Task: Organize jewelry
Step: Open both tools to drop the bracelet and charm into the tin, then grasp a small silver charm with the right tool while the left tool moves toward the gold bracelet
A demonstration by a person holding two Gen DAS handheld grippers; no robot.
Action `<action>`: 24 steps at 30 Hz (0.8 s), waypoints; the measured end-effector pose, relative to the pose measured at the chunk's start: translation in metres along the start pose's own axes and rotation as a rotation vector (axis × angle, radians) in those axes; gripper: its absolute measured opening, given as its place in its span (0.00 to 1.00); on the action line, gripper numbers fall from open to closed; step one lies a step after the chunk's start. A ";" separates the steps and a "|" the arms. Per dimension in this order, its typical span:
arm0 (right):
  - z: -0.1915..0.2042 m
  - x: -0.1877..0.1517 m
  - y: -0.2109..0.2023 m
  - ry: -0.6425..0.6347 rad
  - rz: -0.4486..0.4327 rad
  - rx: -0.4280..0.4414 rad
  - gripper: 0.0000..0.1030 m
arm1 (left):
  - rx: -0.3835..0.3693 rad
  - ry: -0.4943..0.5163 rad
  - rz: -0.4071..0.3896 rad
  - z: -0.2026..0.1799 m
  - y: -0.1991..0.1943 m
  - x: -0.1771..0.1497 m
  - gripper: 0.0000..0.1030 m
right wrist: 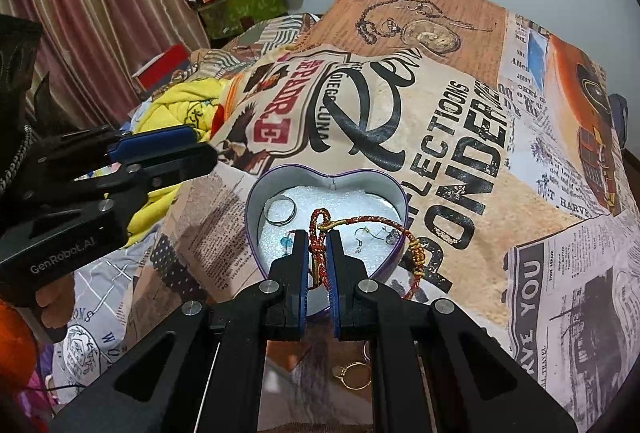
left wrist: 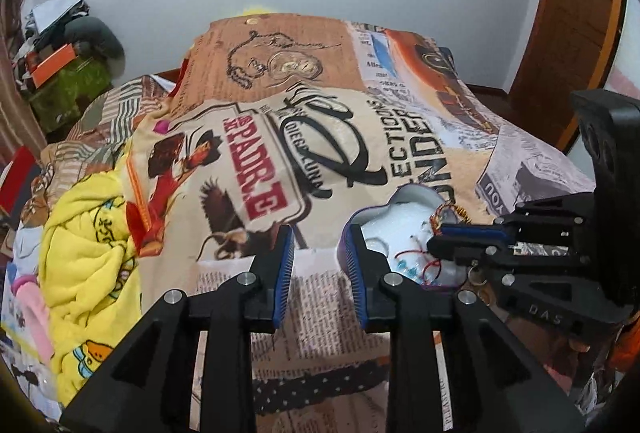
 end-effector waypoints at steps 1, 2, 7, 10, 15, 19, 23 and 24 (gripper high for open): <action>0.000 0.000 0.000 0.000 0.001 -0.004 0.07 | 0.003 -0.002 0.004 0.000 0.000 -0.002 0.25; -0.001 0.000 0.001 0.002 0.004 -0.004 0.07 | 0.005 -0.004 0.008 0.001 0.000 -0.004 0.25; 0.000 0.000 0.001 0.006 0.023 -0.014 0.15 | 0.012 -0.015 0.021 0.002 0.000 -0.012 0.30; 0.000 0.001 -0.002 0.000 0.016 -0.035 0.29 | 0.020 -0.016 0.022 0.002 -0.003 -0.016 0.31; 0.000 0.002 -0.014 -0.002 -0.009 -0.055 0.35 | 0.021 -0.025 0.025 -0.001 -0.011 -0.020 0.31; 0.000 0.002 -0.025 -0.004 -0.029 -0.072 0.35 | 0.022 -0.022 0.025 -0.006 -0.018 -0.021 0.31; 0.000 0.000 -0.038 -0.001 -0.046 -0.081 0.35 | 0.020 -0.016 0.023 -0.013 -0.025 -0.023 0.32; -0.001 -0.001 -0.041 0.003 -0.050 -0.081 0.35 | 0.019 -0.014 0.021 -0.015 -0.027 -0.023 0.32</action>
Point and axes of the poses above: each gripper's, at about its wrist camera, not at the fingertips, and y roughly the way its jaws point, z to its left, x to its top, the point moved 7 cm from there along y, roughly the way its jaws point, and after that the axes turned 6 degrees about y, right-handed, at the moved point
